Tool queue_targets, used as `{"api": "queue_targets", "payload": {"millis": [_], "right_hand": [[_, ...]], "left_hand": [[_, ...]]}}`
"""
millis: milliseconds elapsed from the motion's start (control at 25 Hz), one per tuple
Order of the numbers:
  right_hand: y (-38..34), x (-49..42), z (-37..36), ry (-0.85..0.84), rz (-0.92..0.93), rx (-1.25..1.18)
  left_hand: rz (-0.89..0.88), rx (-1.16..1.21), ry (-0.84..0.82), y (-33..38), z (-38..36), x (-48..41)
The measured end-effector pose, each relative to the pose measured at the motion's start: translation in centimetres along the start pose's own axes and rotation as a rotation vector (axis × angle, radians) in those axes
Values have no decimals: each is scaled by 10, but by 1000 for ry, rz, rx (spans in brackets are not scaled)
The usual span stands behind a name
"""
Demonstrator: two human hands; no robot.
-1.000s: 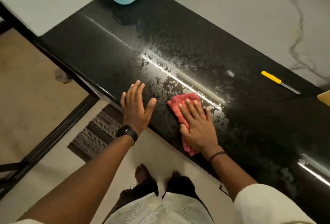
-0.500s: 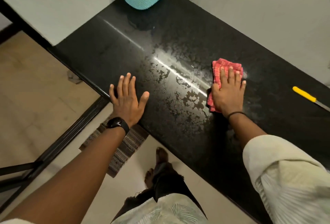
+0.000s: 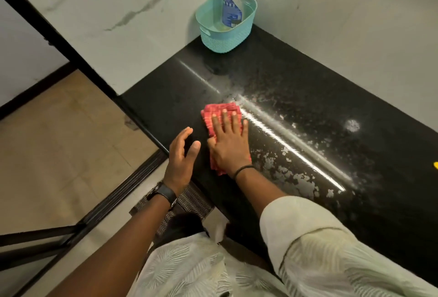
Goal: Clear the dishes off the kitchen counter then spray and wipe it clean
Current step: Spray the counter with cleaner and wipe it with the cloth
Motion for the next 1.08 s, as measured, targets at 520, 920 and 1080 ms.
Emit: {"api": "queue_targets", "payload": {"millis": [520,920,1080], "right_hand": [[-29,-40,38,167,-359,-952],[-24,-95,112,70,-641,-1355],[-30,-129,201,253,-491,-1385]], "left_hand": [[175,59,-171,0,24,-93],[10,216,-446,66,24,-228],[-236,187,-424,144,39,-298]]}}
Point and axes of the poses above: each hand's wrist, its own x-axis away from the middle knuckle, its own z-axis out of the back of the hand, y = z × x, the point moved 9 cm from there along -x, towards the middle knuckle, and after that the axes turned 8 degrees about -z, right-handed, at the moved point
